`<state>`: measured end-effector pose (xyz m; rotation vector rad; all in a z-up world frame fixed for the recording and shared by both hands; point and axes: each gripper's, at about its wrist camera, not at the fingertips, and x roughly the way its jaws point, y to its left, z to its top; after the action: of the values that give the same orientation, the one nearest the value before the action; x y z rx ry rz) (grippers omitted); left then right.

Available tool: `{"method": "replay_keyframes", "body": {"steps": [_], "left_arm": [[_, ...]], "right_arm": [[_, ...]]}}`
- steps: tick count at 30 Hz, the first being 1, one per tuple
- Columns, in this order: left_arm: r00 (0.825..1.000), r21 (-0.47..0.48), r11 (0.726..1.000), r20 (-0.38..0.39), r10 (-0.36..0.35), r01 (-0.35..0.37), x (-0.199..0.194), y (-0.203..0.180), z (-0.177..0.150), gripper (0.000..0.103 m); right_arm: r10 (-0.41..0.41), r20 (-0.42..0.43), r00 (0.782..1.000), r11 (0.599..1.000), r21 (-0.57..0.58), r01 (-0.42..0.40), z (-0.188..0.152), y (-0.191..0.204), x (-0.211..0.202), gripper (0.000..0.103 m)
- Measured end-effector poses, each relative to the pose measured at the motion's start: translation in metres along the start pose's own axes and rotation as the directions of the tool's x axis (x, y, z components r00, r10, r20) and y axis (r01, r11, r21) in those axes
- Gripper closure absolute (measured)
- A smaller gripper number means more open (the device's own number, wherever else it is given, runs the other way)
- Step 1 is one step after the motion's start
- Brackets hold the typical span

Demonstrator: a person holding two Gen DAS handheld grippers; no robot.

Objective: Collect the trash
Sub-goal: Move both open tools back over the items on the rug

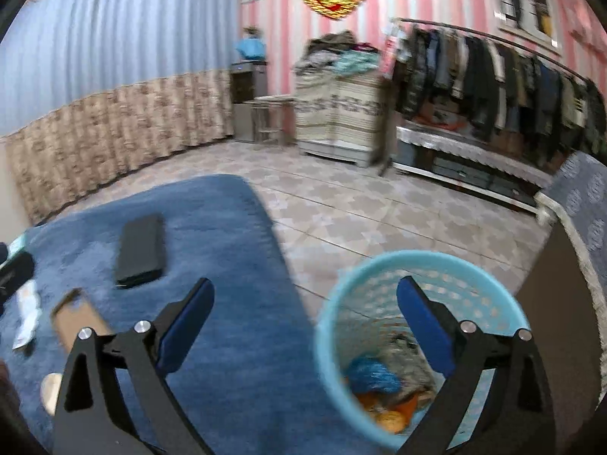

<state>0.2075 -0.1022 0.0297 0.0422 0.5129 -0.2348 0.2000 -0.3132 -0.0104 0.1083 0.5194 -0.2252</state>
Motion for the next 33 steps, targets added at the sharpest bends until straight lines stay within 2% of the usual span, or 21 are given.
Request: {"method": "replay_keyframes", "body": {"steps": [3, 8, 16, 19, 22, 27, 33], "left_arm": [[0.999, -0.027, 0.999, 0.005, 0.042, -0.042, -0.014, 0.024, -0.003, 0.006], [0.994, -0.084, 0.991, 0.009, 0.109, -0.108, -0.034, 0.068, -0.011, 0.006], [0.973, -0.107, 0.968, 0.019, 0.229, -0.226, -0.062, 0.125, -0.032, 0.006], [0.961, -0.117, 0.956, 0.025, 0.275, -0.270, -0.071, 0.144, -0.041, 0.006], [0.964, -0.143, 0.953, -0.021, 0.265, -0.265, -0.073, 0.162, -0.047, 0.006], [0.967, -0.168, 0.953, -0.056, 0.248, -0.254, -0.075, 0.184, -0.058, 0.006], [0.954, -0.151, 0.947, -0.140, 0.265, -0.285, -0.059, 0.188, -0.070, 0.006]], "right_arm": [[0.083, 0.013, 0.996, 0.996, -0.012, -0.083, 0.000, 0.033, -0.011, 0.005], [0.158, -0.006, 0.987, 0.985, -0.074, -0.158, -0.010, 0.082, -0.015, 0.005], [0.200, -0.044, 0.979, 0.952, -0.228, -0.205, -0.032, 0.124, -0.016, 0.005], [0.216, -0.046, 0.975, 0.951, -0.217, -0.221, -0.034, 0.126, -0.018, 0.005], [0.228, -0.056, 0.972, 0.956, -0.173, -0.235, -0.034, 0.123, -0.016, 0.005], [0.191, -0.049, 0.980, 0.964, -0.178, -0.196, -0.034, 0.124, -0.013, 0.005], [0.175, -0.053, 0.983, 0.967, -0.178, -0.181, -0.034, 0.126, -0.011, 0.005]]}}
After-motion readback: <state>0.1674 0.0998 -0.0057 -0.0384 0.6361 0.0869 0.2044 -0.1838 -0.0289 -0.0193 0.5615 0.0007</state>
